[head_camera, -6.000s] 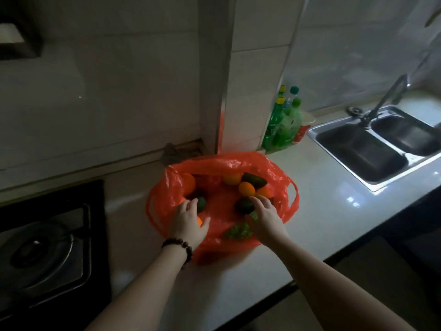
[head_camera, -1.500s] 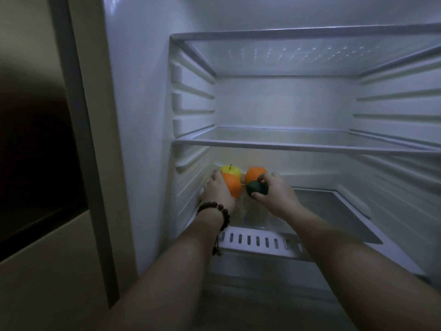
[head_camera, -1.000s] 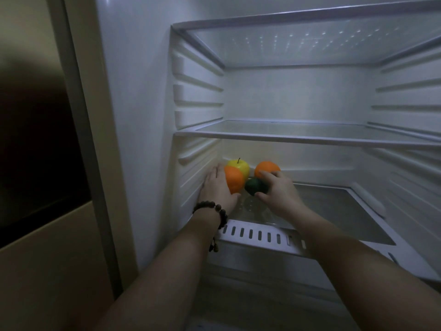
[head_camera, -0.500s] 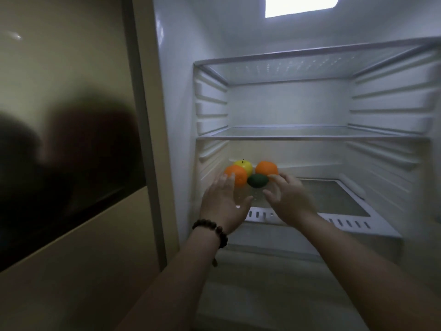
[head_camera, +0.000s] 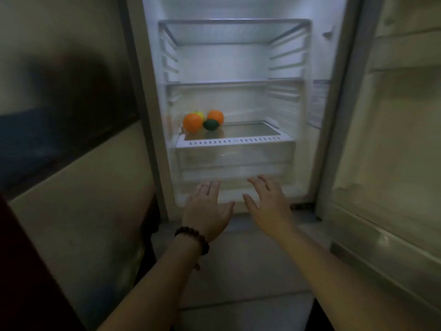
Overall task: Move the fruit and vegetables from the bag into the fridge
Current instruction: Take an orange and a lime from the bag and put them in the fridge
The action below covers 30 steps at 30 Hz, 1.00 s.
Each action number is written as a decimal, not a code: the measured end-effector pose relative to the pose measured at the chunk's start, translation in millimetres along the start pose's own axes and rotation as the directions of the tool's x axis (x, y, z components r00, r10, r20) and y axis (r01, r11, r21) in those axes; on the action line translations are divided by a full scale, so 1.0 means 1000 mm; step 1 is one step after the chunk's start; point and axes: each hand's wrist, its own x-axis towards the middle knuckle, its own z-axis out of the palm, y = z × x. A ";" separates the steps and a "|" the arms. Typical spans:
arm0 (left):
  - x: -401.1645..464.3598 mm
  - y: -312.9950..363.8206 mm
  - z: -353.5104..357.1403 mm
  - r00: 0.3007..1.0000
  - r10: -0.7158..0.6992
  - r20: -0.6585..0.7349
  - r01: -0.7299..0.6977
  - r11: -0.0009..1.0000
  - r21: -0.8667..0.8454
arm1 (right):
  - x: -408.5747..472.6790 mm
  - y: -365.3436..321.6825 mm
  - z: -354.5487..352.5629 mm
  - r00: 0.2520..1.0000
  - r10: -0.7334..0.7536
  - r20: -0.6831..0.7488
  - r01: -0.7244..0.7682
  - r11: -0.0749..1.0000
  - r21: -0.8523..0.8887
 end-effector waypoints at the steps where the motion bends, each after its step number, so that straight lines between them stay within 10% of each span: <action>1: -0.015 0.007 0.001 0.999 0.011 0.030 -0.011 1.000 -0.001 | -0.021 0.002 -0.006 1.000 0.024 -0.004 -0.024 1.000 -0.002; 18: -0.254 0.232 0.046 0.807 0.458 0.373 -0.404 0.889 -0.218 | -0.355 0.059 -0.177 0.888 0.427 -0.172 -0.452 0.878 -0.156; 30: -0.531 0.471 0.029 0.469 0.831 0.298 -0.638 0.552 -0.537 | -0.687 0.055 -0.391 0.534 0.698 -0.478 -0.845 0.465 -0.265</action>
